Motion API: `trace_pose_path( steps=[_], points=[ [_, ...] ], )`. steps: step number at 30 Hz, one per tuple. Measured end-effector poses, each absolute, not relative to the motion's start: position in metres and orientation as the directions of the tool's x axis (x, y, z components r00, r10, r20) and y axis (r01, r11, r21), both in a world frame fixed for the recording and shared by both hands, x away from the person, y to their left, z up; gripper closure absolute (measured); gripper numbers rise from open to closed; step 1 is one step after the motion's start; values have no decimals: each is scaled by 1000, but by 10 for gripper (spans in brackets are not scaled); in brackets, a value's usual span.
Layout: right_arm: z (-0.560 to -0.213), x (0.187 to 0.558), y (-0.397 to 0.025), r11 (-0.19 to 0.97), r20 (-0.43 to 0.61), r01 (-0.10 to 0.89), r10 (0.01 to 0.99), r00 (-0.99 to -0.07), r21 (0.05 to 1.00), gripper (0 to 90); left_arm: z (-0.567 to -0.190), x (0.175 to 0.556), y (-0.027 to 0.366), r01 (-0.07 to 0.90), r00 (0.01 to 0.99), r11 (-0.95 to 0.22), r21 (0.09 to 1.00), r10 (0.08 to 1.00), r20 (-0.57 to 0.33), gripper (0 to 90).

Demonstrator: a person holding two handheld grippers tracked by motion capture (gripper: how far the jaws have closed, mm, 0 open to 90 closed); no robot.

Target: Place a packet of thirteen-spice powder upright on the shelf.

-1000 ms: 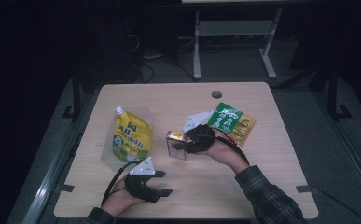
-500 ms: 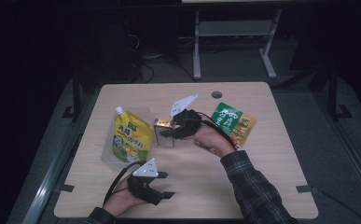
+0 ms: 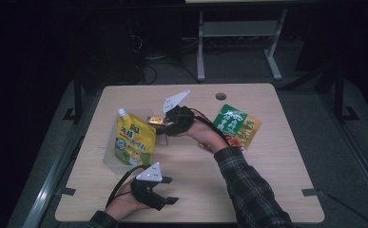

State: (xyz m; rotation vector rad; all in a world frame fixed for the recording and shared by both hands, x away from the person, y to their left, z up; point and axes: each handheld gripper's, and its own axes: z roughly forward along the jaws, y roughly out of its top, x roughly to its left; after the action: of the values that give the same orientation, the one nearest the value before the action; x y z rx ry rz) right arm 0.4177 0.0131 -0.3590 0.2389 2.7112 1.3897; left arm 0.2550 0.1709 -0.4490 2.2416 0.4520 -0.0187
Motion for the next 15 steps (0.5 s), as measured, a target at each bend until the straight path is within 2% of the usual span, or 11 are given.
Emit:
trace_pose_path(
  steps=[15],
  points=[
    [-354,420,25,555,13,101,159,-987,826,675,-449,254,170,329,935,-593,735,315,-164,268]
  ],
)
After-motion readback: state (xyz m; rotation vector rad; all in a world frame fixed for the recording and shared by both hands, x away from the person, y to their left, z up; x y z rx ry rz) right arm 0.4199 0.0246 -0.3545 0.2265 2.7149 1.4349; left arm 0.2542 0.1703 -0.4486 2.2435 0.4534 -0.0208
